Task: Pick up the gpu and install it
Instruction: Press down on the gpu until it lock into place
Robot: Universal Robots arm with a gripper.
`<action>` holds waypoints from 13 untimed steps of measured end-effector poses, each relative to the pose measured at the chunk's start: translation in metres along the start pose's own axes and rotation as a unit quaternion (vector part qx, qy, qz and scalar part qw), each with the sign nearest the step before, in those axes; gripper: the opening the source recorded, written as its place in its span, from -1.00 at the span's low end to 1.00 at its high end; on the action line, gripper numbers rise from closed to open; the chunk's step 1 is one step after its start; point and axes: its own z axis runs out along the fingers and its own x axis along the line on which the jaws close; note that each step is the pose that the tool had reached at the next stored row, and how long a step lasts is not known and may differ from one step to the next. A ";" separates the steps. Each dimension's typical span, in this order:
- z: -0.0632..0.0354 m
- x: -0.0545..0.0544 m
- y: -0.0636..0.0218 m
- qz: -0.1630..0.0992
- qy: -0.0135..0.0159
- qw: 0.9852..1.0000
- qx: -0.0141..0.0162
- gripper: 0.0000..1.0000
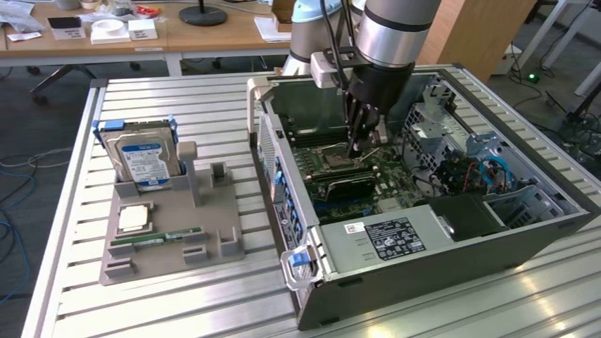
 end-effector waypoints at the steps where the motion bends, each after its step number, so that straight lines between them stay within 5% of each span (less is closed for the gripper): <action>1: 0.0000 0.000 0.0000 0.000 0.000 1.000 0.000 -0.79; 13: 0.0026 0.000 0.0000 0.000 0.000 1.000 0.000 -0.79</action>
